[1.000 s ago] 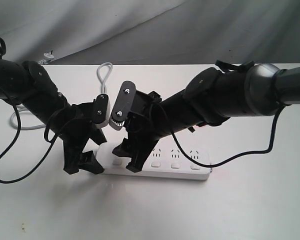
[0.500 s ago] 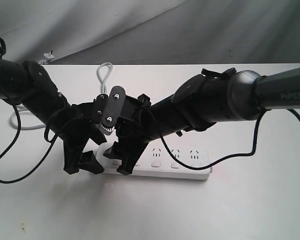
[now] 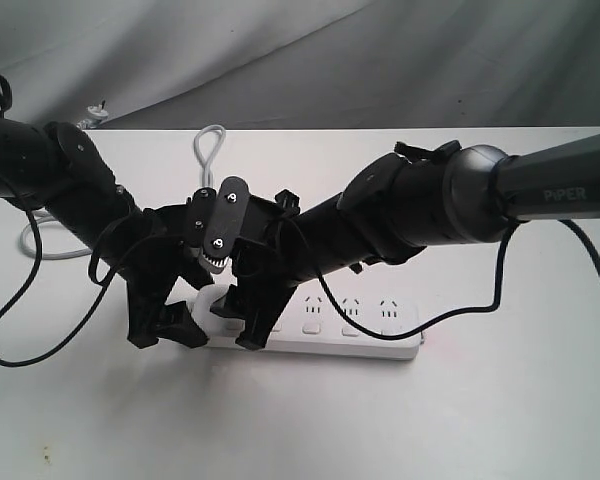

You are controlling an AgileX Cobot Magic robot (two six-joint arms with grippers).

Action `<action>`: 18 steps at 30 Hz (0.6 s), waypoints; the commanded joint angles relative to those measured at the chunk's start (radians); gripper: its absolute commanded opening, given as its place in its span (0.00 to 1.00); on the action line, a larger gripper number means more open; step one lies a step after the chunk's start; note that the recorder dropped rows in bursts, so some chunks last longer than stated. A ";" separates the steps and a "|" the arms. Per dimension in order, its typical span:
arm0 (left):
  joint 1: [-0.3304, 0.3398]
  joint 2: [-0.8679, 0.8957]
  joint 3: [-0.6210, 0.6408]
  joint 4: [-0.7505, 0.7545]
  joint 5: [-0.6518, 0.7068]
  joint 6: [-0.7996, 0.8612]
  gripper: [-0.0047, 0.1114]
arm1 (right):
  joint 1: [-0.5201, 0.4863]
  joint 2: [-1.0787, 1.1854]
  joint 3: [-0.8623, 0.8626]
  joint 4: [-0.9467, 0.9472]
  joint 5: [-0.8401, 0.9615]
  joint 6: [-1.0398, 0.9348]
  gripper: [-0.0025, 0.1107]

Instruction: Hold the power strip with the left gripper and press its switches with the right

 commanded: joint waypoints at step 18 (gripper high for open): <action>-0.001 -0.001 0.000 -0.019 -0.005 -0.004 0.64 | 0.000 0.014 -0.006 -0.035 -0.027 -0.007 0.57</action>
